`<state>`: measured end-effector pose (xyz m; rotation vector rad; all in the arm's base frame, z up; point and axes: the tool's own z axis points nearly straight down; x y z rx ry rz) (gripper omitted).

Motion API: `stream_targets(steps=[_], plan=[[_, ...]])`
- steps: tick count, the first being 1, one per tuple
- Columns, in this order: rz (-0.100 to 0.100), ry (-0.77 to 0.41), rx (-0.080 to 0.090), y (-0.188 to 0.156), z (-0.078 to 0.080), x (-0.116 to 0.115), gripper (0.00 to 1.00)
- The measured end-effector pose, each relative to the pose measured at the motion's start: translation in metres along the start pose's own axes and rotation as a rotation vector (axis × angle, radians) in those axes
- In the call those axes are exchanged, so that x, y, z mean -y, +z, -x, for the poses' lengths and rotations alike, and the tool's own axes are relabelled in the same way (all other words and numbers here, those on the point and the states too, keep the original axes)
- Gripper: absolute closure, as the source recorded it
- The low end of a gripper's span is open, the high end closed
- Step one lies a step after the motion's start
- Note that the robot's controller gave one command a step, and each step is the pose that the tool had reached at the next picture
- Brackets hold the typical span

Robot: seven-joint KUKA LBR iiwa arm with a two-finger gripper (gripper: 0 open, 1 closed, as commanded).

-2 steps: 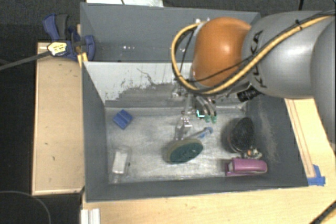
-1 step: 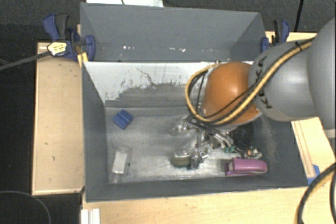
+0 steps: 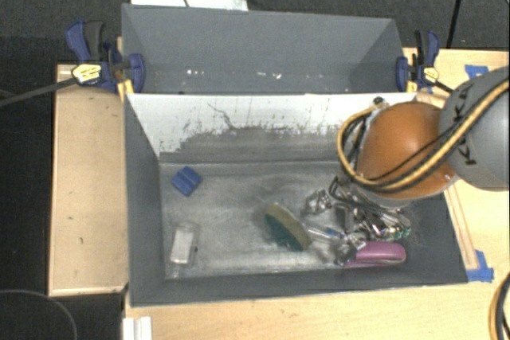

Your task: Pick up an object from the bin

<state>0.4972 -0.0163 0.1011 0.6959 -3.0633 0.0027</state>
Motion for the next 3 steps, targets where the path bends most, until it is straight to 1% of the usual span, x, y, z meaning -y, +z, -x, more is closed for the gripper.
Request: stream_targets(steps=[1,2,3], plan=[[0.005,0.177,0.000,0.001,0.025,-0.078,0.00],[0.003,0.196,0.008,0.030,0.047,-0.057,0.00],[0.002,0.198,0.006,0.029,0.048,-0.057,0.00]])
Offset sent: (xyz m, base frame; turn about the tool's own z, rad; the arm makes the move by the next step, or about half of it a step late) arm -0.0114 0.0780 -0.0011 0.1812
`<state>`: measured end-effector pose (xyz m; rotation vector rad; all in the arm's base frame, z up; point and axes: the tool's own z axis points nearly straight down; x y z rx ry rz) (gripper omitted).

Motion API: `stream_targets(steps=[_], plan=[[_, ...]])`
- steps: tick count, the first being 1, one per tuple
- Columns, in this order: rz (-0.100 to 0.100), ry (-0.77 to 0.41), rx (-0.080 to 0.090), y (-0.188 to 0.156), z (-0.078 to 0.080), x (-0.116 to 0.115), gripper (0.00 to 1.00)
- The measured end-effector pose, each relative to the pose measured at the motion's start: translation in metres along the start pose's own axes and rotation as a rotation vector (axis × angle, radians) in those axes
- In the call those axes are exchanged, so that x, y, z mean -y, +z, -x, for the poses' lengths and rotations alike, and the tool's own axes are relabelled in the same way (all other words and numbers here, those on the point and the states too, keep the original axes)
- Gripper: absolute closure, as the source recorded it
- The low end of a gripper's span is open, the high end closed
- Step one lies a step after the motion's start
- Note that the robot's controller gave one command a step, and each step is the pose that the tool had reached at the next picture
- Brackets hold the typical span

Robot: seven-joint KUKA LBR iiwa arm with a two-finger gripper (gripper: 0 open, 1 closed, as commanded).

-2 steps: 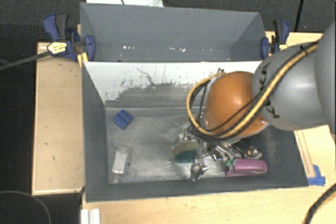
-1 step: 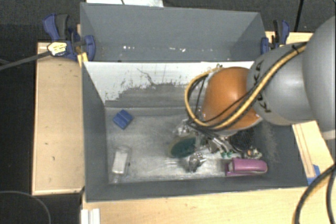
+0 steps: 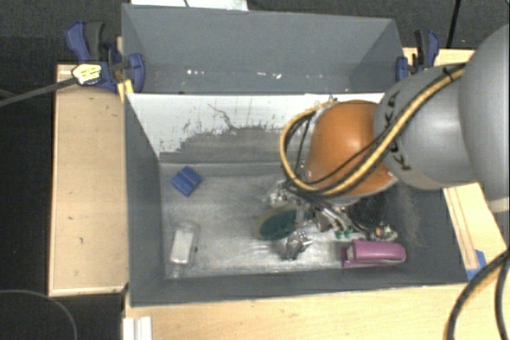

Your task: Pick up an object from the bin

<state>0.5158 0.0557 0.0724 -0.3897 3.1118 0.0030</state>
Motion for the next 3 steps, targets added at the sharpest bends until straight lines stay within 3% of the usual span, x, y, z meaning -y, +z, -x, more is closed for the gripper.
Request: stream_targets(steps=[1,2,3], plan=[[-0.001,0.003,0.012,-0.003,0.004,0.000,1.00],[-0.001,0.006,0.000,-0.022,0.005,0.001,1.00],[-0.002,0.011,0.001,-0.071,0.007,0.001,1.00]])
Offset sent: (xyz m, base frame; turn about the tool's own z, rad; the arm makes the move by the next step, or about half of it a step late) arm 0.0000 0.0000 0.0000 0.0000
